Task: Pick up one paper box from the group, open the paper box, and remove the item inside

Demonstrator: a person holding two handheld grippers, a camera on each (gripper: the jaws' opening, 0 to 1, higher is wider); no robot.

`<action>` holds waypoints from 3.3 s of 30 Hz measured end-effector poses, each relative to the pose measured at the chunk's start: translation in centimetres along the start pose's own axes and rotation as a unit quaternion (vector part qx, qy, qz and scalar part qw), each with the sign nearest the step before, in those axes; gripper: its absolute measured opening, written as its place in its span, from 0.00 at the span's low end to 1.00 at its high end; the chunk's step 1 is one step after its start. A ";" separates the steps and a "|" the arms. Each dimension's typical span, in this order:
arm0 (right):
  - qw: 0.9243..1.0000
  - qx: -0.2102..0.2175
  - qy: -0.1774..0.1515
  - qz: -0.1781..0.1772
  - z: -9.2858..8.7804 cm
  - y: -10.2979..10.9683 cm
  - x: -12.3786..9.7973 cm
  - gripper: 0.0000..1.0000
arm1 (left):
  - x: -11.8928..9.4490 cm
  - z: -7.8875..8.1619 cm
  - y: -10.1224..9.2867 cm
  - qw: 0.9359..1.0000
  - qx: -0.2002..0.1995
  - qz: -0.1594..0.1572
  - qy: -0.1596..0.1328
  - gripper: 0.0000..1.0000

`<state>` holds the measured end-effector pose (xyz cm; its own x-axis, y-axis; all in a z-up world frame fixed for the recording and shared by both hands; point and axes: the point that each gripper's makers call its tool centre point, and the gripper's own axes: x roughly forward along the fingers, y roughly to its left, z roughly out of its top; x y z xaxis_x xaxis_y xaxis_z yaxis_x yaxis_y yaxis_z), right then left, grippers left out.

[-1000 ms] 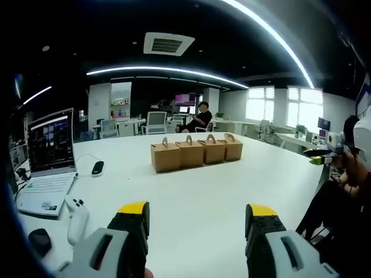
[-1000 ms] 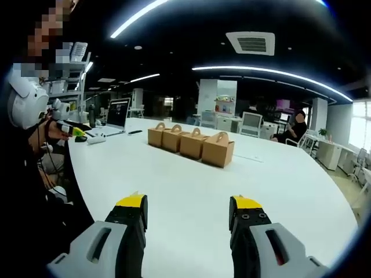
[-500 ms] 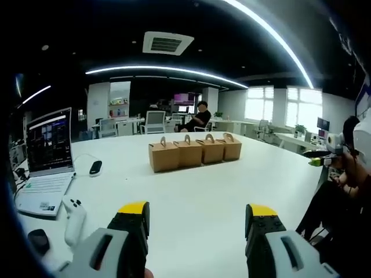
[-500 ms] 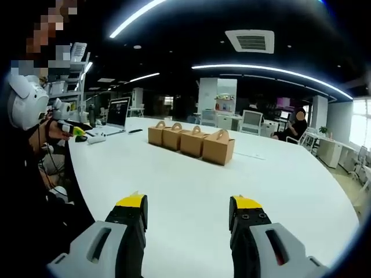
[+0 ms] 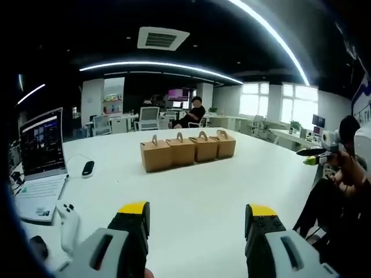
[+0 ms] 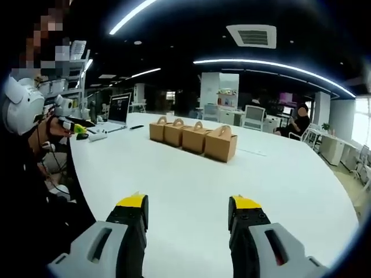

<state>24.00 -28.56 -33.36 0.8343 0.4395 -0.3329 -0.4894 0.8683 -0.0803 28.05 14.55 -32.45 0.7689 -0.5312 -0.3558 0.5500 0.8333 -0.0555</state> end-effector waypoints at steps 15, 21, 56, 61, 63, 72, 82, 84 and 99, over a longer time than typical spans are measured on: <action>0.999 -0.047 0.027 -0.005 5.0 -2.1 0.2 0.54 | 0.3 4.9 0.4 0.999 0.048 -0.008 0.016 0.67; 0.996 -0.079 0.027 -0.014 7.4 -3.1 -0.8 0.54 | 0.0 7.2 0.7 0.998 0.067 -0.005 0.010 0.67; 0.992 -0.113 0.042 0.033 9.9 -1.5 2.6 0.54 | 0.2 6.8 0.7 0.997 0.076 -0.008 0.015 0.67; 0.992 -0.113 0.046 0.038 10.5 -2.0 4.8 0.53 | 0.0 6.4 0.8 0.997 0.078 -0.007 0.014 0.67; 0.992 -0.112 0.048 0.043 10.6 -2.1 5.9 0.52 | -0.2 6.3 0.9 0.997 0.078 -0.006 0.013 0.67; 0.988 -0.120 0.073 0.063 10.5 -2.6 11.8 0.51 | -1.0 5.1 1.8 0.997 0.079 0.005 0.006 0.66; 0.985 -0.127 0.105 0.048 10.8 -4.4 18.9 0.47 | -1.7 3.8 3.3 0.998 0.064 0.014 0.004 0.66; 0.985 -0.120 0.114 0.045 10.7 -4.9 20.2 0.47 | -1.7 3.4 3.6 0.998 0.062 0.016 0.008 0.66; 0.988 -0.061 0.141 -0.024 9.8 -9.6 28.5 0.31 | -2.2 1.0 4.4 0.999 0.042 0.020 0.010 0.65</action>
<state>54.93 -22.10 -32.82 0.7623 0.3016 -0.5727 -0.4916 0.8453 -0.2093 29.09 19.18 -30.99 0.7843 -0.4942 -0.3750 0.5454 0.8373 0.0372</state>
